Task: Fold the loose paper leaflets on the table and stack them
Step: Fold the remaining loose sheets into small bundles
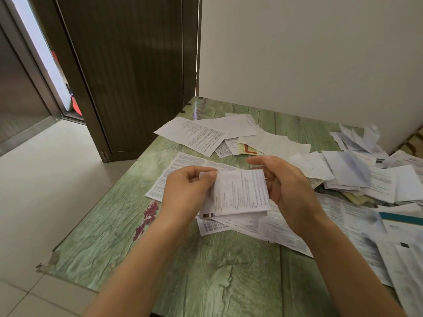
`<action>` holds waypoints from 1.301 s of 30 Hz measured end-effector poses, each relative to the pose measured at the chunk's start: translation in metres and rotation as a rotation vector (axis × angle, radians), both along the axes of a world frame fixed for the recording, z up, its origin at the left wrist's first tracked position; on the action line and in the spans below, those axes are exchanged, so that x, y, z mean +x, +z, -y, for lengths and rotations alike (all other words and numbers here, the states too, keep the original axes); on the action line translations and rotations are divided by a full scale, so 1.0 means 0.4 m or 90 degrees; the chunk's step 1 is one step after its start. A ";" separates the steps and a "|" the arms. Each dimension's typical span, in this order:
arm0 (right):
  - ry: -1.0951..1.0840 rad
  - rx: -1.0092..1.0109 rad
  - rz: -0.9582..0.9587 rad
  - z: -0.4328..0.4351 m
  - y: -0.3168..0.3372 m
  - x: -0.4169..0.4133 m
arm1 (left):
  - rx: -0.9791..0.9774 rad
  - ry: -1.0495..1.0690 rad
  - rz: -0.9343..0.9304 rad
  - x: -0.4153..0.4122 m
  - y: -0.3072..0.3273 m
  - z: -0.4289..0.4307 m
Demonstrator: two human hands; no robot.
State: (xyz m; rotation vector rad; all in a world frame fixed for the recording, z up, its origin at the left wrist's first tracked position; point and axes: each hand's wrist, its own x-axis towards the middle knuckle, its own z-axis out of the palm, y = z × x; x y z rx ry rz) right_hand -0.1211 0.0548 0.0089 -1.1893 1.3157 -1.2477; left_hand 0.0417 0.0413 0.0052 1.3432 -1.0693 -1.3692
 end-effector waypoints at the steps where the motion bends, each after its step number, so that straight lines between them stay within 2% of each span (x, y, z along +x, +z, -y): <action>1: 0.010 0.002 -0.035 -0.001 -0.001 0.001 | 0.001 -0.011 -0.002 0.001 0.000 0.000; 7: 0.056 -0.003 -0.170 -0.006 -0.012 0.012 | -0.004 -0.120 0.043 0.003 0.001 -0.009; 10: 0.054 -0.013 -0.227 -0.005 -0.018 0.019 | -0.039 -0.114 0.099 -0.003 -0.003 -0.011; 23: 0.040 -0.037 -0.247 -0.004 -0.016 0.014 | -0.098 -0.039 0.162 0.016 0.000 0.013; 28: 0.004 -0.050 -0.231 -0.001 -0.010 -0.007 | -0.093 -0.020 0.120 0.036 0.001 0.025; 33: -0.057 -0.040 -0.155 0.004 -0.006 -0.020 | -0.102 0.102 0.024 0.076 0.006 0.043; 39: -0.044 -0.030 -0.037 0.006 -0.008 -0.010 | 0.073 -0.112 -0.097 0.036 0.003 0.026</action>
